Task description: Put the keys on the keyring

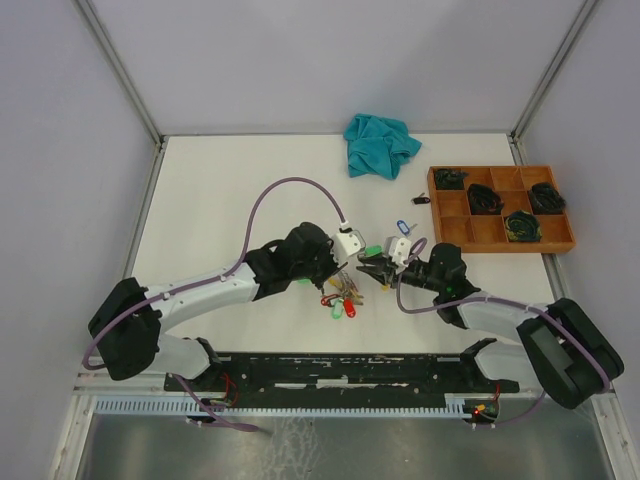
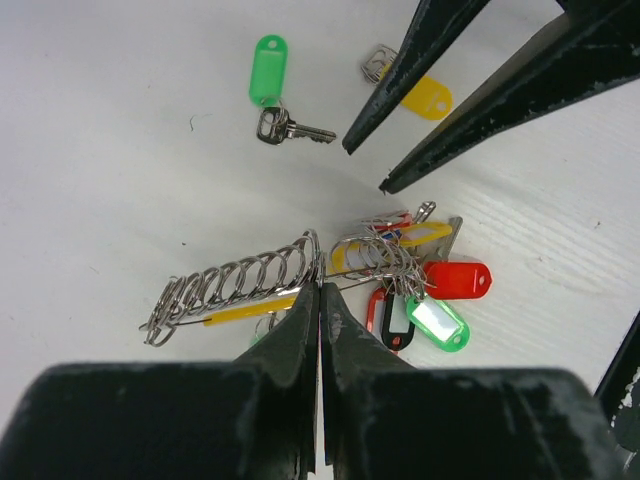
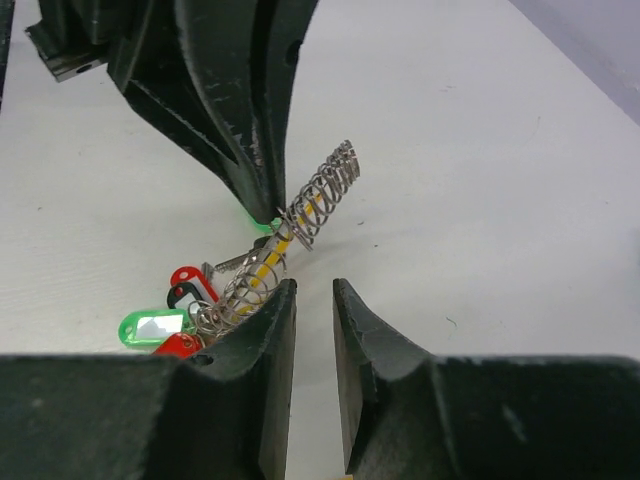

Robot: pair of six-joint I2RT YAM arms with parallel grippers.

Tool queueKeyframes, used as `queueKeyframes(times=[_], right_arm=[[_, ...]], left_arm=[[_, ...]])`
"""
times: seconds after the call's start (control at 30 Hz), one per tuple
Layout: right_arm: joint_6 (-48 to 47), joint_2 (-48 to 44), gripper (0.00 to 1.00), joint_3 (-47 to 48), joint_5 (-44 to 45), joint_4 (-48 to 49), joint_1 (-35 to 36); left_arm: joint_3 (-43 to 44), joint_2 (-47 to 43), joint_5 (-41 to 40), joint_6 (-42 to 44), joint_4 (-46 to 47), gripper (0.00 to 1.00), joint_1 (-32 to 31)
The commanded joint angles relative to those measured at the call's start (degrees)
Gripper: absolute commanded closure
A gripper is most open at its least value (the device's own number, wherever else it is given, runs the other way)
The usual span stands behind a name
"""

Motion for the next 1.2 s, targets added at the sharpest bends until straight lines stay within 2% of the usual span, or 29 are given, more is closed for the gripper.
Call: queueKeyframes(times=[0.0, 0.2, 0.8, 1.07, 1.17], right_arm=[[-2.18, 1.08, 0.71, 1.15, -6.57, 1.67, 0.35], [1.06, 7.36, 0.73, 2.54, -7.62, 9.80, 1.75], [4.25, 15.15, 0.74, 5.87, -7.20, 16.24, 3.35], [4.61, 15.59, 0.83, 6.85, -8.46, 16.88, 3.44], [4.95, 15.65, 0.95, 6.64, -7.23, 16.98, 3.45]], left_arm=[[2.71, -0.17, 1.22, -1.16, 3.01, 0.97, 0.18], [3.04, 0.13, 2.55, -0.98, 3.47, 0.97, 0.17], [2.54, -0.54, 7.55, 0.62, 4.22, 0.97, 0.17], [3.57, 0.62, 8.76, 0.52, 3.25, 0.97, 0.09], [3.42, 0.24, 7.84, -0.44, 3.66, 0.95, 0.09]])
